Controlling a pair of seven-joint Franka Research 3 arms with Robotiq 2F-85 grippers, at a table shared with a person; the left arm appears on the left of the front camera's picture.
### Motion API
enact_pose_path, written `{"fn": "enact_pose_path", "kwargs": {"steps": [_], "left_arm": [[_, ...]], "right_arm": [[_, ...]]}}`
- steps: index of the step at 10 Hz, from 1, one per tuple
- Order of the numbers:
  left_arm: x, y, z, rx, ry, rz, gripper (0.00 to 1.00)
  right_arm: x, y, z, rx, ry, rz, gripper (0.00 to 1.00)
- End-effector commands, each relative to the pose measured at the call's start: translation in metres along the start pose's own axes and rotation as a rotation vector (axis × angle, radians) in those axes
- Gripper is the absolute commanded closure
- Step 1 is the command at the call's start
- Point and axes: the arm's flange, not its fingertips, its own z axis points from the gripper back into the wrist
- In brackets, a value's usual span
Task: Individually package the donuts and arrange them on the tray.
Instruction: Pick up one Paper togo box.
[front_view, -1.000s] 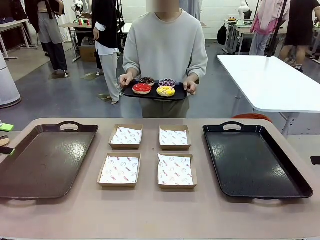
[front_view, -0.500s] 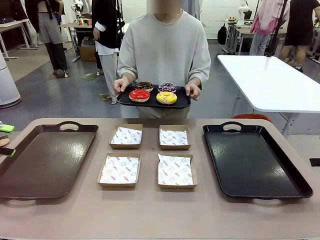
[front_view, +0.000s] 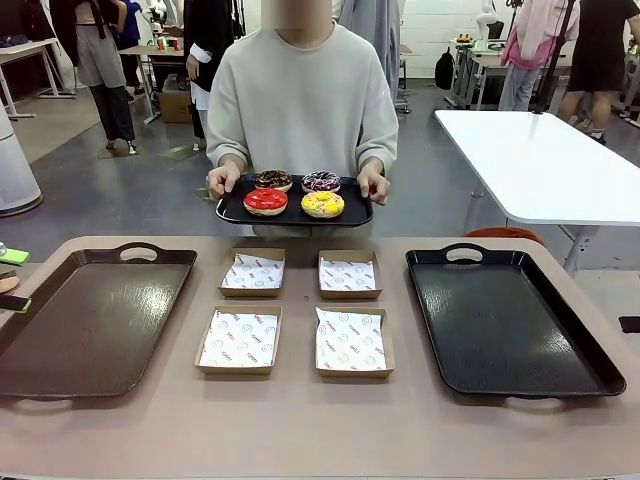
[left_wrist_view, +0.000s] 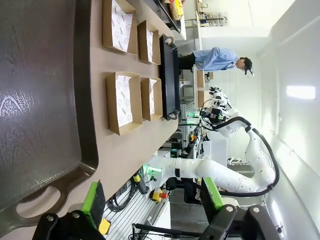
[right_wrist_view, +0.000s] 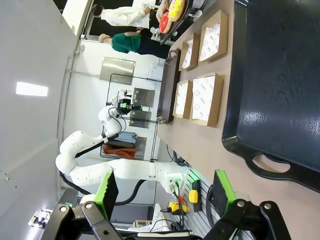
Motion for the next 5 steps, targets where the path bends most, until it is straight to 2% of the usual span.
{"fn": "enact_pose_path", "kwargs": {"steps": [1,5], "left_arm": [[-0.0001,-0.0009,0.0001,-0.008,0.006,0.0,0.0],[-0.0001,-0.0009,0.0001,-0.008,0.006,0.0,0.0]], "right_arm": [[-0.0017,-0.0003,0.0014,0.013,-0.002,0.005,0.0],[-0.0017,-0.0003,0.0014,0.013,-0.002,0.005,0.0]]}}
